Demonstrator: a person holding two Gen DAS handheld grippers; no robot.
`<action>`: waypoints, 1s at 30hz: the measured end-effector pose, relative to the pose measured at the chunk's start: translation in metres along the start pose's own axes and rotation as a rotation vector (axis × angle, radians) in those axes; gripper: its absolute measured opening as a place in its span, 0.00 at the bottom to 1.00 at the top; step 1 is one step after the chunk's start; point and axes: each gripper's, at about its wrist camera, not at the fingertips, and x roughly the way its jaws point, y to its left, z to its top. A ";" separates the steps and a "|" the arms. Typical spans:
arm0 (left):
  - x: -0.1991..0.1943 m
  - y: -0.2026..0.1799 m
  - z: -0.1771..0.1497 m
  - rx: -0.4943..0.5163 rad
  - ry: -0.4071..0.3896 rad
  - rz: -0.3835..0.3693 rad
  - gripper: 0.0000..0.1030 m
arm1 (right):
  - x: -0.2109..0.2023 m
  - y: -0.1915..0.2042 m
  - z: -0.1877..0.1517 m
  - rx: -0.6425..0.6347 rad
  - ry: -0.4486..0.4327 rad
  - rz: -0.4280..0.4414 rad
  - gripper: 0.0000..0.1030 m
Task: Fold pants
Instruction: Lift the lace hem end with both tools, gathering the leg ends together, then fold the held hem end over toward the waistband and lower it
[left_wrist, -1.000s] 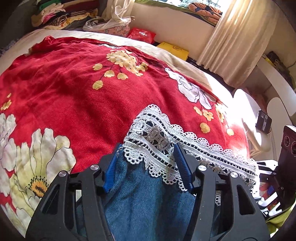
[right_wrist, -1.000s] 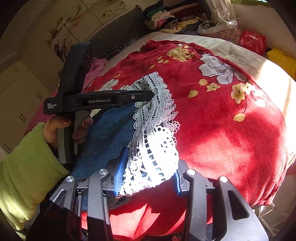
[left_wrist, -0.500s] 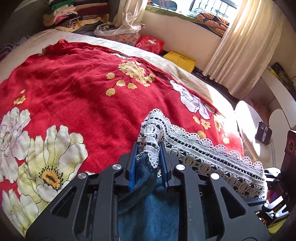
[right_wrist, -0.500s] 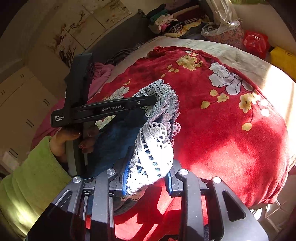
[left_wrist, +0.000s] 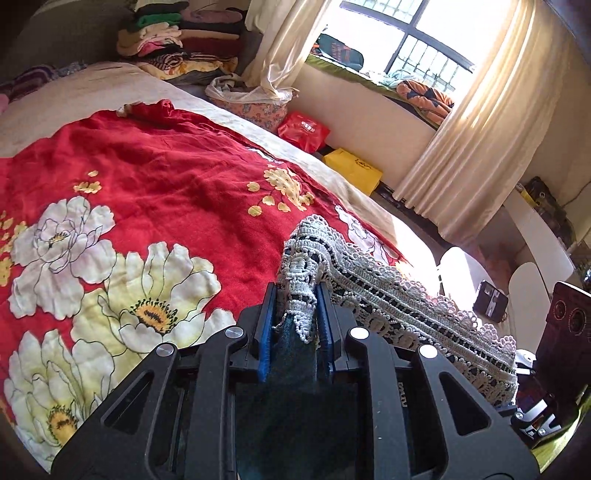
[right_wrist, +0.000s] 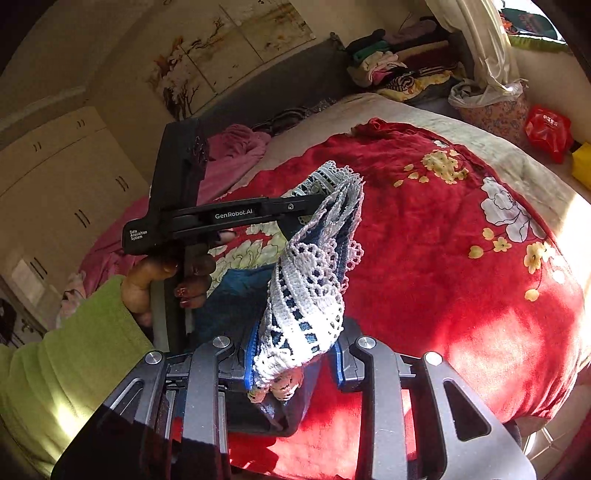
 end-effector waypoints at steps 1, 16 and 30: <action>-0.006 0.004 -0.002 -0.012 -0.010 -0.004 0.13 | 0.002 0.005 0.000 -0.011 0.003 0.006 0.27; -0.082 0.075 -0.061 -0.185 -0.087 0.063 0.13 | 0.070 0.100 -0.036 -0.242 0.177 0.079 0.27; -0.142 0.104 -0.124 -0.304 -0.135 0.121 0.36 | 0.129 0.172 -0.124 -0.611 0.349 -0.004 0.27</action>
